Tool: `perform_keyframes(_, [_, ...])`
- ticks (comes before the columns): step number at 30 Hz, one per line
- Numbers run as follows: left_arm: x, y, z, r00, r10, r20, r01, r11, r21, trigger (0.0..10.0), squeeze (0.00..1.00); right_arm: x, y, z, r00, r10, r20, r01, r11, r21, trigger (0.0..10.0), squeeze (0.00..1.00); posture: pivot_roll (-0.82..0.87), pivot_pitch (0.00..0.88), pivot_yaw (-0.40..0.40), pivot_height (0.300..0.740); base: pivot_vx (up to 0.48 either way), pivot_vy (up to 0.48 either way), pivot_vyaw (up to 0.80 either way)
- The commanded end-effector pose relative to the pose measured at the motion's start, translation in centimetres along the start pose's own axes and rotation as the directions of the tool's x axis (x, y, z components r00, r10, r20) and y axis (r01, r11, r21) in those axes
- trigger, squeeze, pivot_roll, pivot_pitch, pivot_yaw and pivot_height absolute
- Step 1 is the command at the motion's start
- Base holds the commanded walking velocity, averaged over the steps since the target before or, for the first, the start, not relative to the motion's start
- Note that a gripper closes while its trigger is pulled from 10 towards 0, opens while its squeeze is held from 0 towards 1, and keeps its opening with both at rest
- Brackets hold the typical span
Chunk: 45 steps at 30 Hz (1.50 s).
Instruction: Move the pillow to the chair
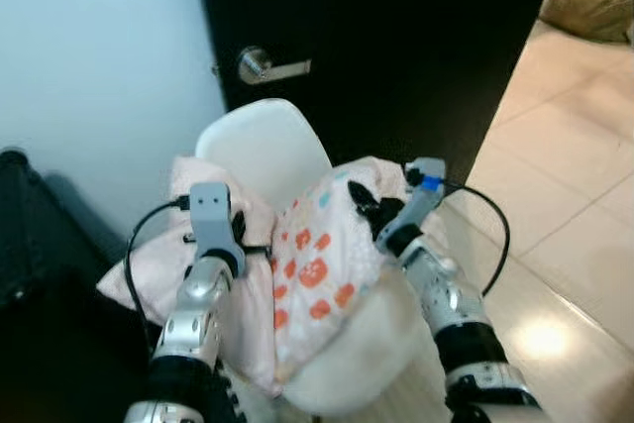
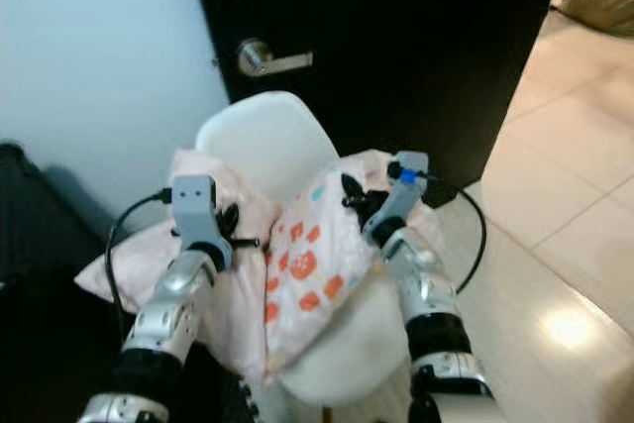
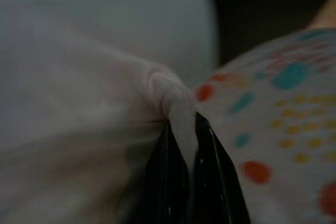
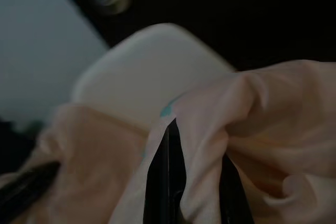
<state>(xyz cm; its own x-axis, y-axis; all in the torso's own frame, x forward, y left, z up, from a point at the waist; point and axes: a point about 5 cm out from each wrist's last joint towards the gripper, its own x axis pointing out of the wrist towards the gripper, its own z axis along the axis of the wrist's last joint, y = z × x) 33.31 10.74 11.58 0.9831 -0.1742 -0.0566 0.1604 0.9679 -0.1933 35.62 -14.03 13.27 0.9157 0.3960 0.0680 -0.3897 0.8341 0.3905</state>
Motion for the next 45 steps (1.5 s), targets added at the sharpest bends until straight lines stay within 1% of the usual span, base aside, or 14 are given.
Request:
perform_keyframes(1, [0.2,-1.6,1.0,0.994,-0.104,0.035,0.105,0.994,-0.010,10.0,0.00,0.9,1.7,0.1,0.998,0.061,0.015,-0.061,0.998,0.001,10.0,0.00,-0.02,0.082,0.032,0.740,0.000,0.000,0.00])
perform_keyframes(4, [-0.1,-2.6,0.5,0.985,-0.174,0.013,0.175,0.984,-0.020,10.0,0.00,0.9,1.7,0.0,0.998,0.056,0.013,-0.056,0.998,-0.001,10.0,0.00,-0.02,0.080,0.031,0.740,0.000,0.000,0.00])
perform_keyframes(7, [-0.2,-3.0,0.3,0.981,-0.196,0.007,0.196,0.980,-0.022,10.0,0.00,1.0,1.7,0.0,0.998,0.055,0.014,-0.055,0.998,-0.002,10.0,0.00,-0.02,0.081,0.032,0.740,0.000,0.000,0.00])
perform_keyframes(14, [-0.6,-3.0,-0.5,0.978,-0.206,-0.017,0.206,0.979,-0.002,10.0,0.00,1.0,1.7,-0.1,0.998,0.056,0.000,-0.056,0.998,-0.008,10.0,0.00,-0.02,0.082,0.029,0.740,0.000,0.000,0.00])
perform_keyframes(16, [-0.6,-2.9,-0.6,0.978,-0.205,-0.024,0.206,0.978,0.021,10.0,0.00,1.0,1.7,-0.2,0.998,0.055,-0.004,-0.055,0.998,-0.012,10.0,0.00,-0.02,0.084,0.029,0.740,0.000,0.000,0.00])
perform_keyframes(18, [-0.7,-2.7,-1.0,0.979,-0.197,-0.053,0.199,0.980,0.028,10.0,0.00,1.0,1.7,-0.3,0.999,0.051,-0.012,-0.051,0.999,-0.014,10.0,0.00,-0.02,0.086,0.030,0.740,0.000,-0.469,0.00])
perform_keyframes(20, [-0.7,-2.6,-1.2,0.980,-0.189,-0.065,0.190,0.982,0.017,10.0,0.00,1.0,1.7,-0.5,0.999,0.048,-0.019,-0.049,0.999,-0.017,10.0,0.00,-0.02,0.090,0.030,0.740,0.000,-0.234,0.00])
perform_keyframes(25, [-0.7,-2.4,-1.3,0.984,-0.161,-0.072,0.163,0.986,0.020,10.0,0.00,0.9,1.6,-0.8,0.998,0.048,-0.039,-0.049,0.999,-0.025,10.0,0.00,-0.02,0.094,0.030,0.740,0.000,0.000,0.00])
perform_keyframes(34, [-0.6,-1.8,-1.1,0.990,-0.130,-0.053,0.131,0.991,0.019,10.0,0.00,0.8,1.8,-1.4,0.994,0.063,-0.092,-0.069,0.996,-0.063,10.0,0.00,-0.02,0.096,0.022,0.740,0.000,0.000,0.00])
perform_keyframes(37, [-0.7,-1.6,-1.1,0.991,-0.122,-0.063,0.124,0.992,0.033,10.0,0.00,0.8,1.9,-1.5,0.993,0.066,-0.095,-0.072,0.995,-0.065,10.0,0.00,-0.02,0.097,0.020,0.740,0.000,0.000,0.00])
perform_keyframes(39, [-0.7,-1.5,-1.3,0.990,-0.114,-0.077,0.118,0.991,0.055,10.0,0.00,0.8,2.0,-1.6,0.993,0.069,-0.099,-0.075,0.995,-0.066,10.0,0.00,-0.02,0.096,0.019,0.740,0.000,-0.480,0.00])
perform_keyframes(41, [-0.7,-1.5,-1.4,0.991,-0.107,-0.077,0.111,0.992,0.053,10.0,0.00,0.8,2.0,-1.6,0.992,0.069,-0.101,-0.076,0.995,-0.067,10.0,0.00,-0.02,0.097,0.018,0.740,0.000,-0.480,0.00])
perform_keyframes(42, [-0.7,-1.2,-1.5,0.994,-0.076,-0.078,0.080,0.996,0.039,10.0,0.00,0.8,2.1,-1.8,0.991,0.072,-0.112,-0.081,0.994,-0.074,10.0,0.00,-0.02,0.097,0.015,0.740,0.000,0.000,0.00])
perform_keyframes(45, [-0.6,-0.9,-1.6,0.995,-0.052,-0.082,0.055,0.998,0.028,10.0,0.00,0.8,2.2,-2.0,0.989,0.078,-0.129,-0.090,0.992,-0.086,10.0,0.00,-0.02,0.097,0.014,0.740,0.000,0.000,0.00])
